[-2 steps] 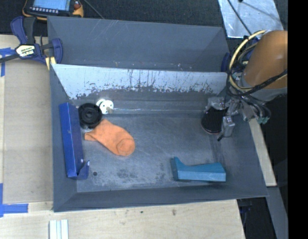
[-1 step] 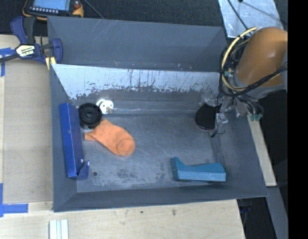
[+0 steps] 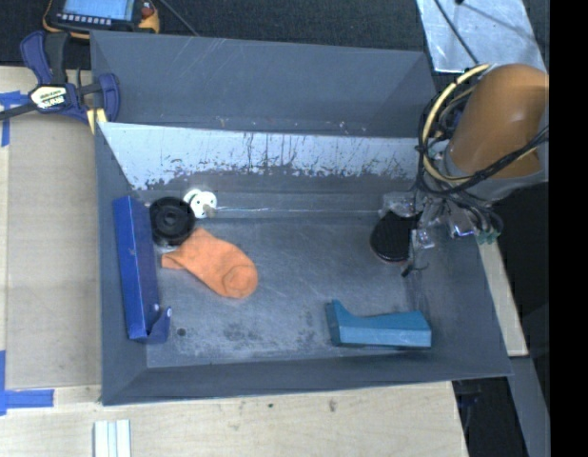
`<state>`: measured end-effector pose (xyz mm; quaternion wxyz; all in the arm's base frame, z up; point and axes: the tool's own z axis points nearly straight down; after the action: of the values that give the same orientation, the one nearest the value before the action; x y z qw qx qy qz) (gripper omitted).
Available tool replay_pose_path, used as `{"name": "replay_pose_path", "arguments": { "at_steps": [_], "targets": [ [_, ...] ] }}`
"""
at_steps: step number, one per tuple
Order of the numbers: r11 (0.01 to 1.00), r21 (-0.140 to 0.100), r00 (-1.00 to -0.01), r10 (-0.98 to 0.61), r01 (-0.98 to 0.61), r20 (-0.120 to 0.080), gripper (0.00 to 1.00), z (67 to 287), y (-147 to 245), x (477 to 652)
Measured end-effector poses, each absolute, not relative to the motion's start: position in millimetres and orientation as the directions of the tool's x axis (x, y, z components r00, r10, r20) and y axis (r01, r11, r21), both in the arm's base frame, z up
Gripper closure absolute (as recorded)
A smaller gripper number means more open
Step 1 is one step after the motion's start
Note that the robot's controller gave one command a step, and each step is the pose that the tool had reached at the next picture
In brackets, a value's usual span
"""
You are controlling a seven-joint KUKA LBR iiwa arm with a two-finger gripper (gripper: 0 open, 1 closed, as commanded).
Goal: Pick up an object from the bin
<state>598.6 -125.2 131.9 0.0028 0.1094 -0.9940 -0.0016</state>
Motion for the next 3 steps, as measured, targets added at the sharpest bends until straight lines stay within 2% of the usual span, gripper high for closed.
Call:
{"name": "replay_pose_path", "arguments": {
  "at_steps": [1, 2, 3],
  "targets": [
    [0.969, -0.004, -0.969, -0.247, -0.247, -0.009, 1.00, 105.7, -105.1, 604.2],
    [0.967, 0.005, -0.967, -0.254, -0.254, 0.008, 1.00, 134.6, -113.3, 588.3],
    [0.968, -0.009, -0.968, -0.250, -0.250, -0.018, 1.00, 146.5, -119.8, 602.6]
  ]
}}
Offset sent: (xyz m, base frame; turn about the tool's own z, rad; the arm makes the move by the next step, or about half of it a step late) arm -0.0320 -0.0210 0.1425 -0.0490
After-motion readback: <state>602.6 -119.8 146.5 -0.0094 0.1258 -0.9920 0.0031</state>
